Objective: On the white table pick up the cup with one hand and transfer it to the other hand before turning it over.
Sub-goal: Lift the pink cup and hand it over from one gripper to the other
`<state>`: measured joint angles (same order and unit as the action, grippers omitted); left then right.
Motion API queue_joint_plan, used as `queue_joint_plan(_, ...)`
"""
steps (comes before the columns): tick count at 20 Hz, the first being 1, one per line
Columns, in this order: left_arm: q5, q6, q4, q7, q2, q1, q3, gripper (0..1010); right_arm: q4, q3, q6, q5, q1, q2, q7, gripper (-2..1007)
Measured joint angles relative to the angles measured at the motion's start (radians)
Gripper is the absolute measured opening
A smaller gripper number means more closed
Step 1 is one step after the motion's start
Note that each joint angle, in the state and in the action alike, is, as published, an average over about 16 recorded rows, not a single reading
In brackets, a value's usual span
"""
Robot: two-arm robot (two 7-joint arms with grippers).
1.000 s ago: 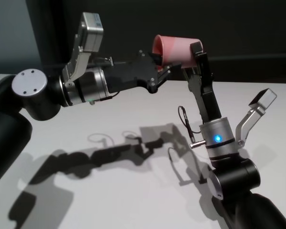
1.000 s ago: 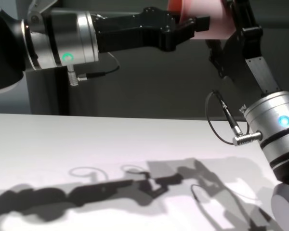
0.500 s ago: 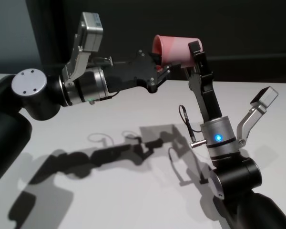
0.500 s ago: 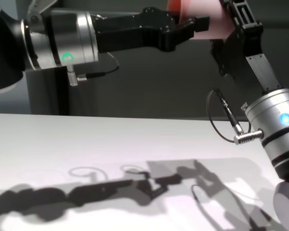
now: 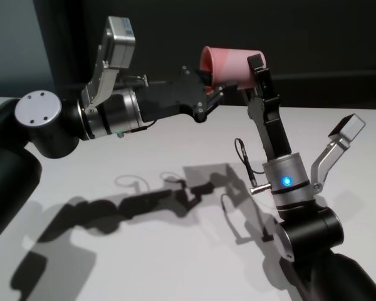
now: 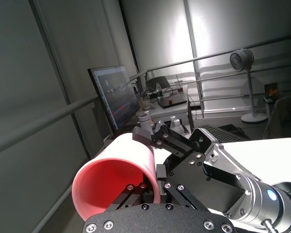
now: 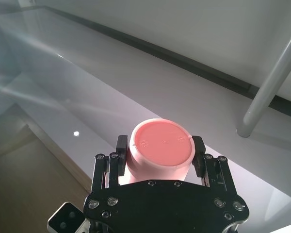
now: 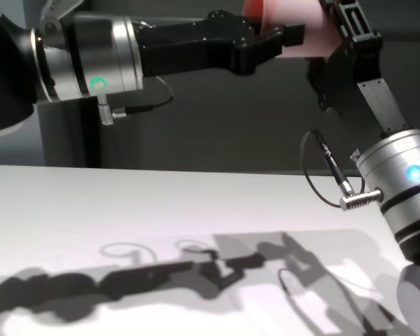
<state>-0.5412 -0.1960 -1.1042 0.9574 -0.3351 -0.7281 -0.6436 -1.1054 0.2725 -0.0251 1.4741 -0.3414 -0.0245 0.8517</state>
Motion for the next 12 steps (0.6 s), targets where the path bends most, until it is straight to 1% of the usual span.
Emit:
queue_joint_plan(7,0.0,0.0,0.0,0.0,0.0,0.0,0.0,49,0.001,-0.002,-0.001,0.0,0.0,-0.001,0.0,765)
queue_joint_plan(12,0.0,0.0,0.0,0.0,0.0,0.0,0.0,88,0.001,-0.003,-0.002,-0.001,0.001,-0.001,-0.001,765)
